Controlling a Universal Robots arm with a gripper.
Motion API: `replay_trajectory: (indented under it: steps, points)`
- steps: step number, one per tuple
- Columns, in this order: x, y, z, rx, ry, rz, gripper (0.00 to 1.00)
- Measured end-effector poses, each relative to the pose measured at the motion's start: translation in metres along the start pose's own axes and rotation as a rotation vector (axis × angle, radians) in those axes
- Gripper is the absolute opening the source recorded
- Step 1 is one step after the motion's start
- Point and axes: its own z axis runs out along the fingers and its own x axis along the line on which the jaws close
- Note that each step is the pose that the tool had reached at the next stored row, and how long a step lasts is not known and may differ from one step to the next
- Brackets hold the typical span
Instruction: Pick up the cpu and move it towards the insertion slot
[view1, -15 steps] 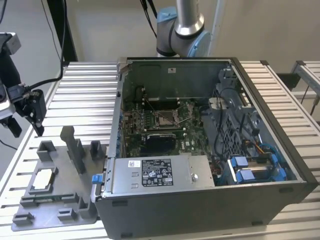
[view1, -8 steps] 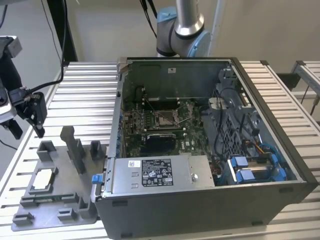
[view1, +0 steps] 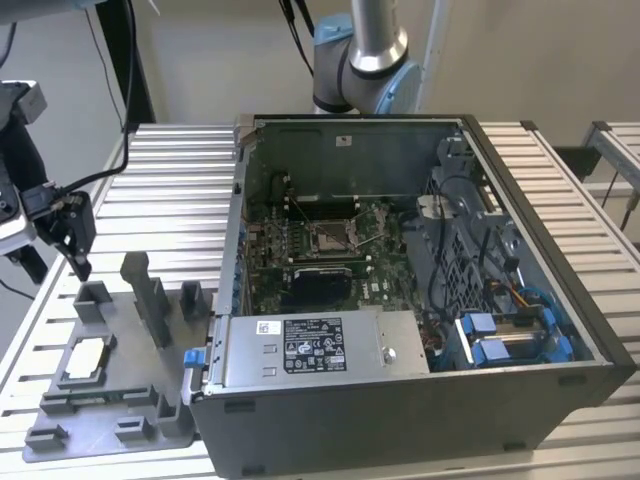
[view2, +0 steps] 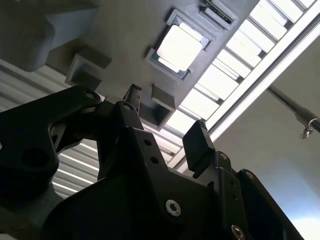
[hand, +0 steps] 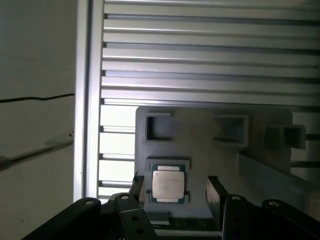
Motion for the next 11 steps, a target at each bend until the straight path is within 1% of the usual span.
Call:
replay_trajectory:
  steps: [11]
  points:
    - [0.0001,-0.0006,0.0156,0.0000,0.0000,0.000,1.00]
